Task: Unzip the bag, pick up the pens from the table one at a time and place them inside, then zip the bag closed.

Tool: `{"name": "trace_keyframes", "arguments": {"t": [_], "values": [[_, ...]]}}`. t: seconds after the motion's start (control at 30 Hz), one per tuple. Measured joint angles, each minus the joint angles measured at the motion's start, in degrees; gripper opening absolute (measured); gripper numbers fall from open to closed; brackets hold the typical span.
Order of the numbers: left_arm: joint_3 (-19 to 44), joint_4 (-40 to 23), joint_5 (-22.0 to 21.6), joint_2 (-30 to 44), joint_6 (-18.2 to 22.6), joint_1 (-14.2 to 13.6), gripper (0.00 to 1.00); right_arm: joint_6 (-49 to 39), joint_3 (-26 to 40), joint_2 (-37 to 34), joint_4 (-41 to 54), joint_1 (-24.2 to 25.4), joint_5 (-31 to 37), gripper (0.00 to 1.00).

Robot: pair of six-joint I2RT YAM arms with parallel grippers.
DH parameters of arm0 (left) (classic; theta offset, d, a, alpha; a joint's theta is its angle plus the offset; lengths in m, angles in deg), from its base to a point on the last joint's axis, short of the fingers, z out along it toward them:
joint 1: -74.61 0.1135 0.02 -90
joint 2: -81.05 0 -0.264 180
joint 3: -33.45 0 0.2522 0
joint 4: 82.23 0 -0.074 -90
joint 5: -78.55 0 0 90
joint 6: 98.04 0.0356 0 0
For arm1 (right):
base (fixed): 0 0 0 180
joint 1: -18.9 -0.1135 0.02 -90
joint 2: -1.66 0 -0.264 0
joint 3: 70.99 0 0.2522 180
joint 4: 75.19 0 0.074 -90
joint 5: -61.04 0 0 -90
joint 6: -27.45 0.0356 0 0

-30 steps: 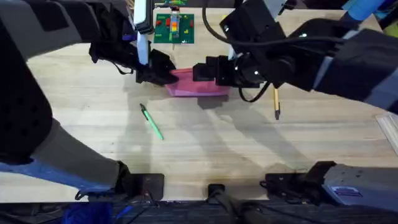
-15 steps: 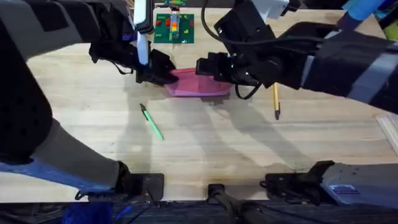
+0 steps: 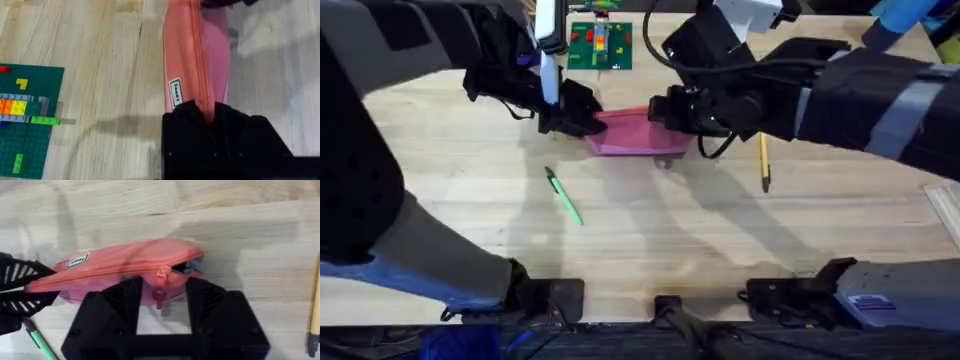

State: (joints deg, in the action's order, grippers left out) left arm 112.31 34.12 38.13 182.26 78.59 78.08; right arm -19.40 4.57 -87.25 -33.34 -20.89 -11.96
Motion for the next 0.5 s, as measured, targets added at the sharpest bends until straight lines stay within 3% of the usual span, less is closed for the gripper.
{"name": "trace_keyframes", "arguments": {"t": [0.37, 0.5], "values": [[0.0, 0.0, -0.3, 0.0, 0.0, 0.2, 0.044, 0.1, 0.0, 0.0, 0.4, 0.3, 1.2, 0.192], [0.0, 0.0, -0.3, 0.0, 0.0, 0.2, 0.043, 0.1, 0.0, 0.0, 0.4, 0.3, 1.2, 0.159]]}}
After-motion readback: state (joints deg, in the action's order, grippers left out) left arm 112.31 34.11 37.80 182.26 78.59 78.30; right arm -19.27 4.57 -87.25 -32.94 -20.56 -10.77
